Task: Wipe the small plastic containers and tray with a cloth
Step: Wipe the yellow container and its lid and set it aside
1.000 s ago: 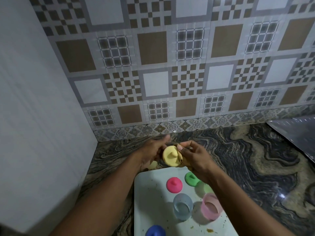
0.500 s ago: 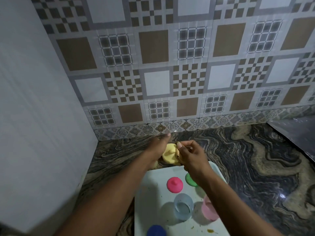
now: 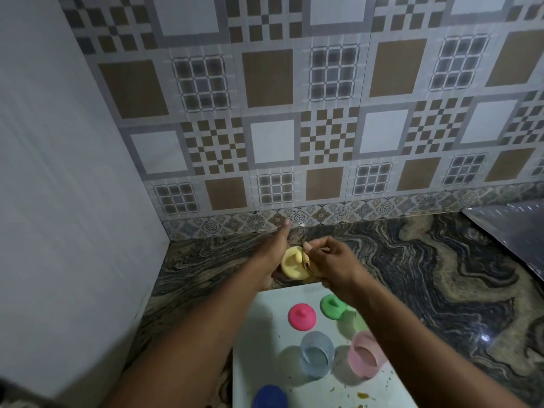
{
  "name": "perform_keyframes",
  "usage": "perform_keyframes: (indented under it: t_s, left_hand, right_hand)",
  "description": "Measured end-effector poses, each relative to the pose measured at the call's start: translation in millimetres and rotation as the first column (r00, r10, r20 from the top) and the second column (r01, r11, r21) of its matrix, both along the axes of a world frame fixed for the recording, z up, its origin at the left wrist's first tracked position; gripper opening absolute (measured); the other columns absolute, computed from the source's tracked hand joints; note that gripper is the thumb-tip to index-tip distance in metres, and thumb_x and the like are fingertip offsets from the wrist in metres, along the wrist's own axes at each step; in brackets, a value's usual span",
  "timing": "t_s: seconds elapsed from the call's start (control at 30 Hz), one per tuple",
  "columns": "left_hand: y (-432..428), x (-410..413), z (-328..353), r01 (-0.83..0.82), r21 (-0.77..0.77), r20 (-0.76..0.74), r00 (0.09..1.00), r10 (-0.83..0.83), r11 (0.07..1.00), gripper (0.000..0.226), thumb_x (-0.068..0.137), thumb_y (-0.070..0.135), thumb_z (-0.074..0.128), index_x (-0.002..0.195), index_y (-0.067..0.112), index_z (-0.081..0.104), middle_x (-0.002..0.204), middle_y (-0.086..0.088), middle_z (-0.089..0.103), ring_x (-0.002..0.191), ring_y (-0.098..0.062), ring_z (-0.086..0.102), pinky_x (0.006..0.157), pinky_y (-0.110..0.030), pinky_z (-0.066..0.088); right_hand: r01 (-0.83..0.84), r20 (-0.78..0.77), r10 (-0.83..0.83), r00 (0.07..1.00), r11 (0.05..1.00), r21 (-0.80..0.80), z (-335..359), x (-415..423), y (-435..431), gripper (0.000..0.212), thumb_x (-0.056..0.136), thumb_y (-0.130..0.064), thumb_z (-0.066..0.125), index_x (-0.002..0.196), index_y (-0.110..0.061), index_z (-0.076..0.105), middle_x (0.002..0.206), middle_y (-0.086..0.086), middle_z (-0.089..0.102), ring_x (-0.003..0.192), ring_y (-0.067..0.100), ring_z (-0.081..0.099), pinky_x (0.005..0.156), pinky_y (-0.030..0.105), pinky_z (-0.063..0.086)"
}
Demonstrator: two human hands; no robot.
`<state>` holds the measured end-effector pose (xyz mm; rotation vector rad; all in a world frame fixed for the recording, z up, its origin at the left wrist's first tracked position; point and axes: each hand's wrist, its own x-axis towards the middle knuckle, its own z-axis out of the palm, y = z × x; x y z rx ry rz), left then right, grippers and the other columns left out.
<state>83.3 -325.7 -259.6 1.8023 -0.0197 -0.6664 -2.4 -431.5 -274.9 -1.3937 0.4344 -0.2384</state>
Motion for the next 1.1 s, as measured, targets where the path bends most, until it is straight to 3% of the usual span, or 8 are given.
perform_keyframes:
  t_s: [0.1,0.2,0.4,0.57,0.73,0.83,0.93,1.1]
  left_hand:
    - [-9,-6,9,-0.275,0.031,0.321,0.913,0.251,0.961,0.055,0.103,0.051,0.041,0.093,0.004,0.066,0.106,-0.02,0.07,0.084,-0.028,0.065,0.068,-0.033,0.045]
    - [-17,-22,13,-0.503,-0.053,0.243,0.831,0.5,0.863,0.06,0.108,0.042,0.031,0.105,-0.005,0.068,0.112,-0.024,0.068,0.093,-0.035,0.064,0.069,-0.033,0.039]
    - [-3,-4,-6,-0.071,-0.121,-0.057,0.996,0.065,0.99,0.054,0.095,0.07,0.04,0.09,0.024,0.069,0.096,-0.011,0.072,0.088,-0.029,0.071,0.081,-0.044,0.06]
    - [-14,-18,19,-0.524,-0.195,0.236,0.796,0.558,0.829,0.058,0.107,0.045,0.032,0.069,0.009,0.055,0.07,-0.006,0.059,0.069,-0.027,0.061,0.056,-0.032,0.04]
    - [1,6,-12,-0.177,-0.152,-0.121,0.98,0.16,0.972,0.081,0.089,0.079,0.035,0.12,0.012,0.068,0.111,-0.016,0.072,0.092,-0.029,0.07,0.071,-0.035,0.055]
    - [1,13,1,-0.1,-0.082,0.117,0.987,0.109,0.992,0.057,0.095,0.067,0.043,0.105,0.017,0.07,0.107,-0.013,0.071,0.089,-0.026,0.069,0.075,-0.037,0.055]
    - [-11,-7,22,-0.46,-0.106,0.294,0.832,0.47,0.881,0.057,0.107,0.046,0.032,0.088,0.002,0.063,0.091,-0.014,0.067,0.075,-0.025,0.063,0.065,-0.033,0.045]
    - [0,-3,2,-0.238,-0.119,-0.128,0.966,0.223,0.964,0.072,0.098,0.067,0.035,0.107,0.004,0.07,0.106,-0.016,0.073,0.09,-0.025,0.065,0.073,-0.035,0.049]
  right_hand:
    - [0.033,0.124,-0.04,0.992,0.997,0.063,9,4,10,0.014,0.097,-0.018,0.062,0.095,-0.005,0.059,0.076,0.013,0.065,0.058,0.016,0.062,0.047,0.026,0.05]
    - [0.36,0.108,-0.368,0.923,0.929,0.09,-12,14,37,0.022,0.097,-0.026,0.062,0.101,-0.005,0.062,0.092,0.015,0.07,0.08,0.024,0.066,0.07,0.039,0.056]
    - [0.051,0.023,-0.052,0.998,0.998,0.027,2,3,-1,0.02,0.096,-0.022,0.063,0.098,-0.003,0.057,0.078,0.014,0.061,0.056,0.016,0.057,0.04,0.024,0.044]
    - [0.336,0.185,-0.334,0.924,0.942,0.024,2,6,45,0.016,0.097,-0.024,0.061,0.101,-0.008,0.059,0.093,0.01,0.068,0.08,0.018,0.064,0.072,0.039,0.055]
    - [0.114,0.073,-0.112,0.991,0.993,-0.02,8,4,14,0.016,0.096,-0.021,0.064,0.095,-0.006,0.059,0.083,0.014,0.066,0.07,0.022,0.062,0.064,0.038,0.054]
    - [-0.05,0.08,0.05,0.996,0.999,0.005,19,4,5,0.014,0.096,-0.018,0.063,0.097,-0.004,0.059,0.085,0.018,0.065,0.071,0.024,0.064,0.062,0.039,0.058]
    - [0.268,0.208,-0.257,0.944,0.963,-0.028,11,10,39,0.009,0.098,-0.02,0.061,0.096,-0.011,0.059,0.091,0.014,0.068,0.078,0.02,0.064,0.072,0.042,0.057]
    - [0.19,0.078,-0.189,0.979,0.982,-0.01,9,10,23,0.012,0.097,-0.018,0.062,0.092,-0.008,0.058,0.085,0.016,0.067,0.073,0.025,0.065,0.066,0.046,0.06]
